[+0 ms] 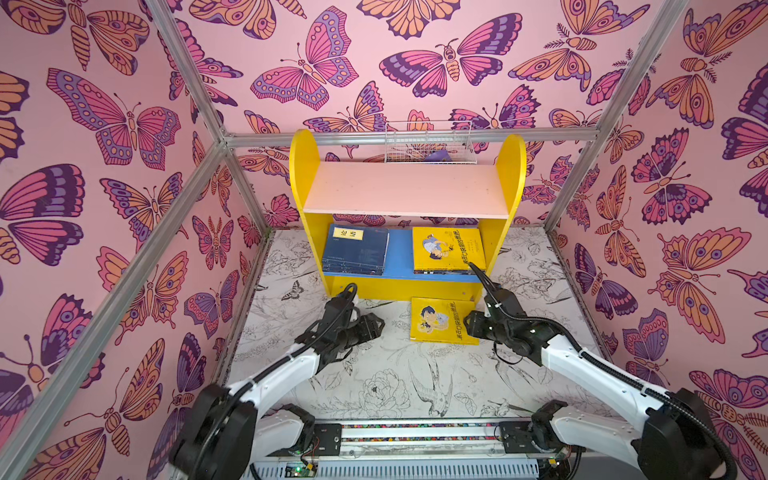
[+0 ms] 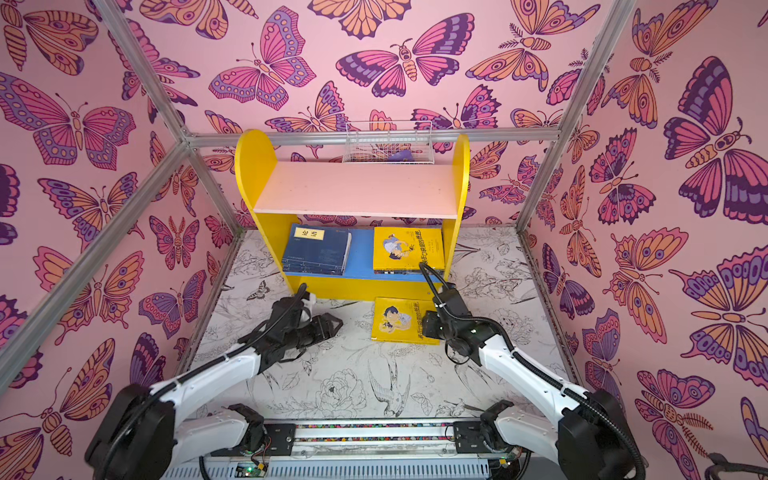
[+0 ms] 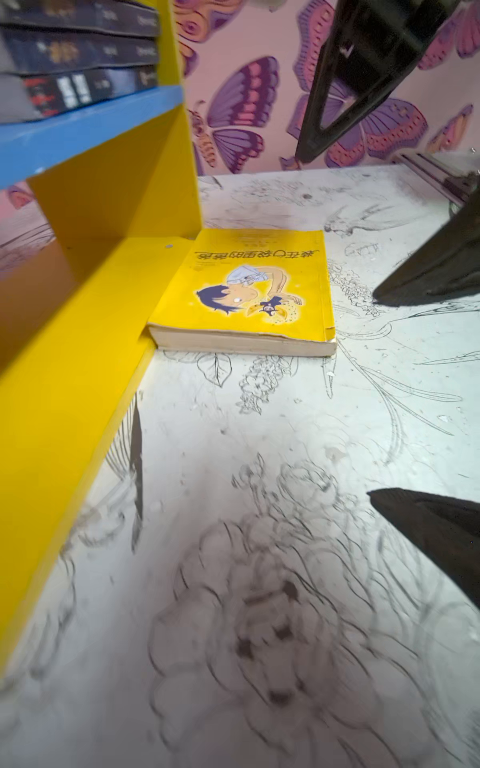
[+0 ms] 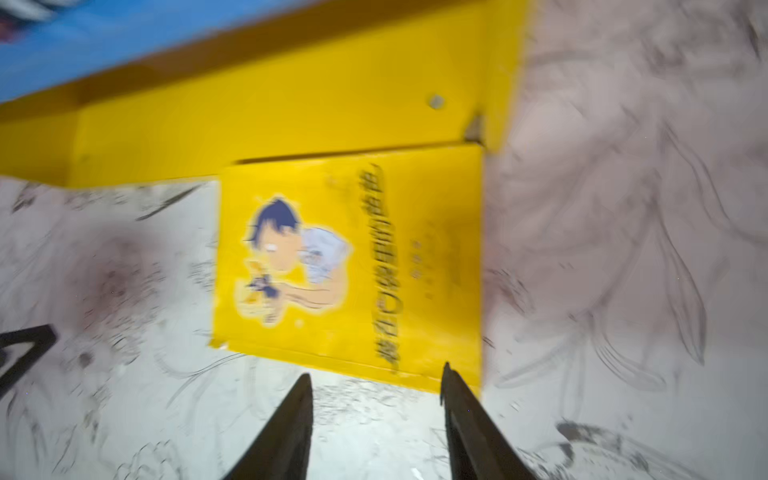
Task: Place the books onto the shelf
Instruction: 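Lower both grippers onto the yellow picture book lying on the table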
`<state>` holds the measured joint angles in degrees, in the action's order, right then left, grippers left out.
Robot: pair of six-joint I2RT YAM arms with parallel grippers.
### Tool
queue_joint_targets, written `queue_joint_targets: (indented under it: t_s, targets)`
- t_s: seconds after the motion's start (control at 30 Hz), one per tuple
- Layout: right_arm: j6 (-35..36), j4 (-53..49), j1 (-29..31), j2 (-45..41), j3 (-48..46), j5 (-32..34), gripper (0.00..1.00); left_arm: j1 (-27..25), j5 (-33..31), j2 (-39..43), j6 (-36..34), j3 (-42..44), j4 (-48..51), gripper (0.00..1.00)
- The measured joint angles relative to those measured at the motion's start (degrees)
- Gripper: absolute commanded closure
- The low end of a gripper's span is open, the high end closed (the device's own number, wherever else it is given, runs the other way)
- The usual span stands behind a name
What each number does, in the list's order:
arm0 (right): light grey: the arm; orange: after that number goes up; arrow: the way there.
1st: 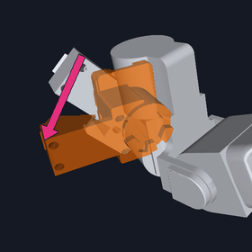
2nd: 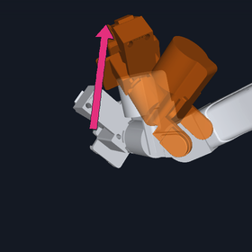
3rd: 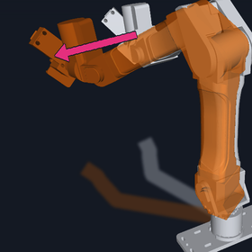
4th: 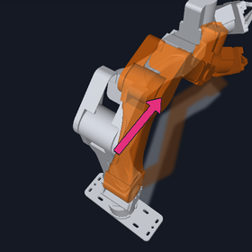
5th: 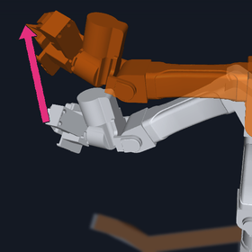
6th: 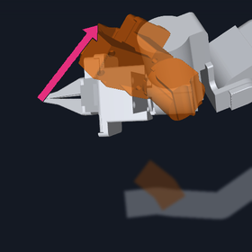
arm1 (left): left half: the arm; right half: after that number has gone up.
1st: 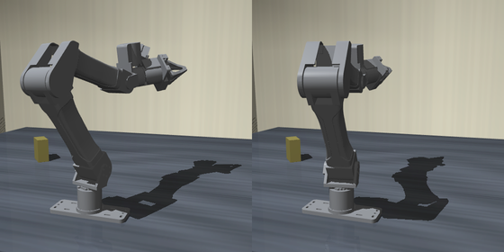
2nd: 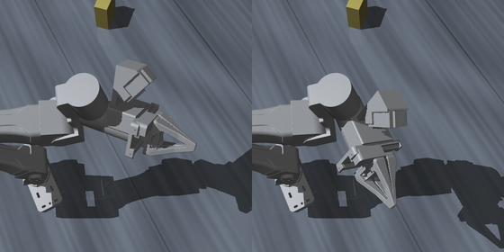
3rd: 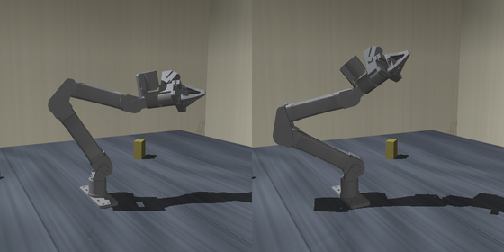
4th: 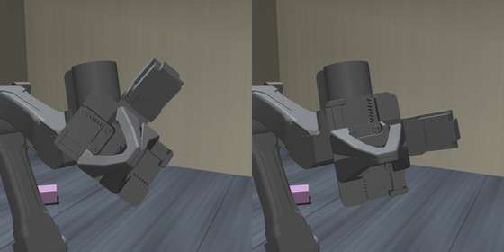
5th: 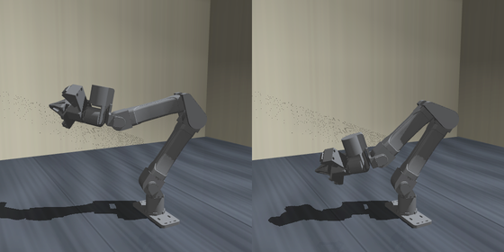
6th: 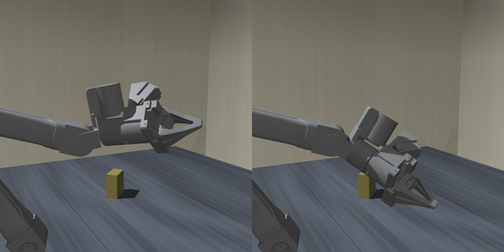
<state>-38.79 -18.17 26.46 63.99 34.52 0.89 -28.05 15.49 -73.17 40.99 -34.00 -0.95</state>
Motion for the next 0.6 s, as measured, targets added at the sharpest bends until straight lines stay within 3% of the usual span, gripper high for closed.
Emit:
queue_joint_targets:
  t_s: [0.13,0.3,0.6]
  targets:
    - [-1.7,1.7,-5.2,1.9,-2.2,-4.1,0.44,-5.7,0.1,-11.2,-4.9,-9.2,-0.4,0.25]
    - [-1.4,7.0,-6.5,8.9,-2.2,-7.7,0.44,-10.6,-0.7,-19.9,-8.7,-13.7,-0.1,0.26]
    - [-0.1,12.9,-7.2,16.1,-2.1,-11.5,0.49,-12.7,-5.3,-27.7,-11.7,-18.6,2.7,0.37]
